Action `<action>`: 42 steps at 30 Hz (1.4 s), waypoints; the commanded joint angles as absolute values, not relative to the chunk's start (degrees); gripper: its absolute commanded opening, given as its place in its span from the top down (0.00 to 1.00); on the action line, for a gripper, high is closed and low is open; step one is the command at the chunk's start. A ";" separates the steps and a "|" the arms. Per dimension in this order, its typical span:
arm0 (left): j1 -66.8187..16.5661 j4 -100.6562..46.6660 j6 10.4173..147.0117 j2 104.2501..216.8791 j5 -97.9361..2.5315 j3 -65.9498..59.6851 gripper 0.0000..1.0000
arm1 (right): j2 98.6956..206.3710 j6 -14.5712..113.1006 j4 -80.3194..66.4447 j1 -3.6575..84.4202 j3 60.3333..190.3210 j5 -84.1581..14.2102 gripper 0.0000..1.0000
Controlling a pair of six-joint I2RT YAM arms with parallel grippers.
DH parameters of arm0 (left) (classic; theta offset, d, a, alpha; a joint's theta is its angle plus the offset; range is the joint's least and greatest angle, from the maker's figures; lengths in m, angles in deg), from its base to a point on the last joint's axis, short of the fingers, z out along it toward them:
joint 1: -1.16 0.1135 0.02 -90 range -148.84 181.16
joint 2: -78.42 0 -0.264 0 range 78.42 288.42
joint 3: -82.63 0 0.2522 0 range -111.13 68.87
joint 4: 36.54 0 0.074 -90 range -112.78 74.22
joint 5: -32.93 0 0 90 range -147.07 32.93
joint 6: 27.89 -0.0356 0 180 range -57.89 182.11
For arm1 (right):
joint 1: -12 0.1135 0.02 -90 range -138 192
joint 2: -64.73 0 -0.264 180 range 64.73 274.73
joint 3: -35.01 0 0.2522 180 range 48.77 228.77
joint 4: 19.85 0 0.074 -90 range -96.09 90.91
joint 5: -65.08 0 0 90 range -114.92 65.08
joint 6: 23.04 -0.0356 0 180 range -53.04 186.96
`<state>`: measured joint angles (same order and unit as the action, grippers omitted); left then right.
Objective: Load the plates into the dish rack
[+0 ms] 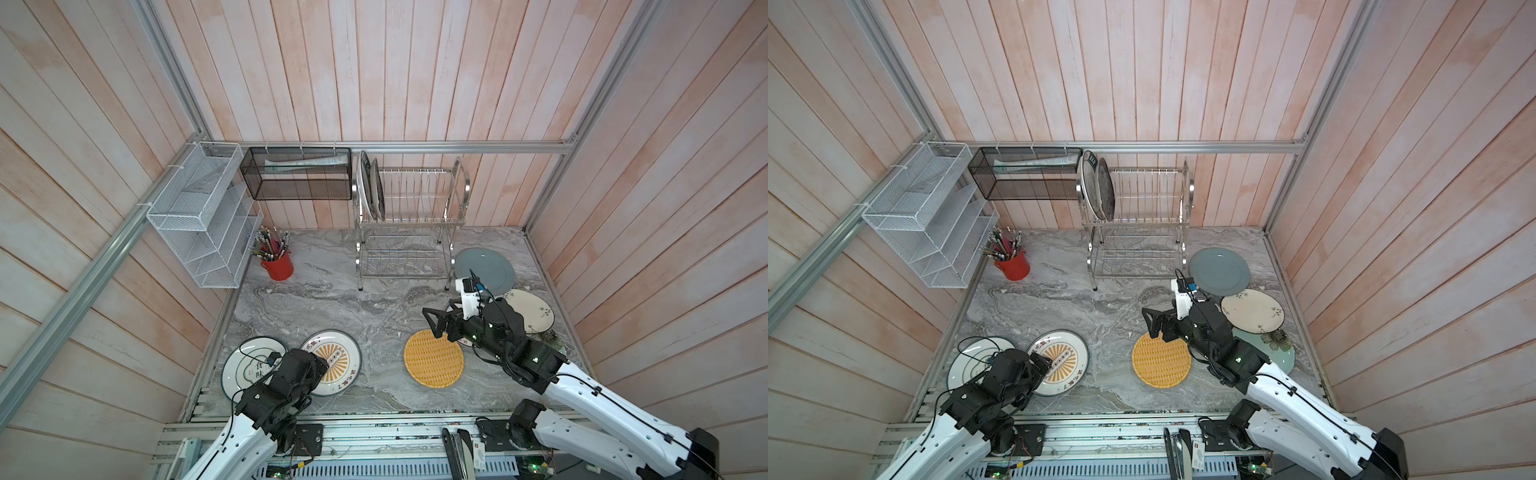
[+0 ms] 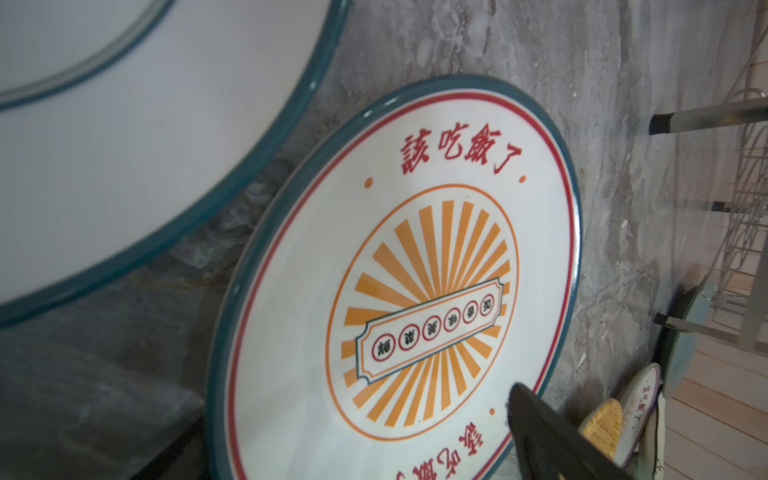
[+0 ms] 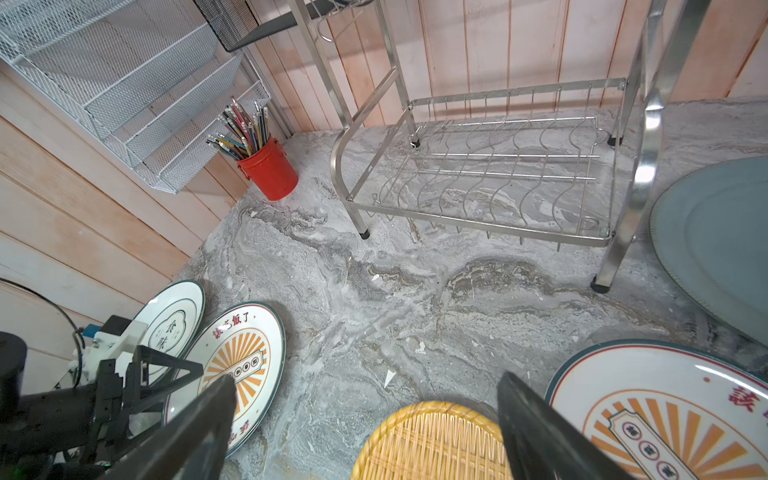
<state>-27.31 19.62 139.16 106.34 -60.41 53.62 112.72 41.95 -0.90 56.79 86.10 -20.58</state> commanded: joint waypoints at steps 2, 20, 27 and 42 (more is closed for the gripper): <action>-27.14 6.67 133.76 113.02 -57.41 55.66 0.02 | 112.73 43.21 -2.88 56.67 85.43 -21.05 0.02; -20.91 -29.20 130.71 125.65 -43.44 68.79 0.19 | 116.78 44.22 -11.18 56.69 81.49 -29.56 0.02; -18.96 -29.16 134.48 126.30 -44.32 70.39 0.36 | 113.29 42.53 -11.26 56.73 78.99 -30.89 0.02; -16.77 -33.25 133.22 131.16 -47.27 71.53 0.86 | 111.77 42.01 -11.34 56.82 76.05 -30.55 0.02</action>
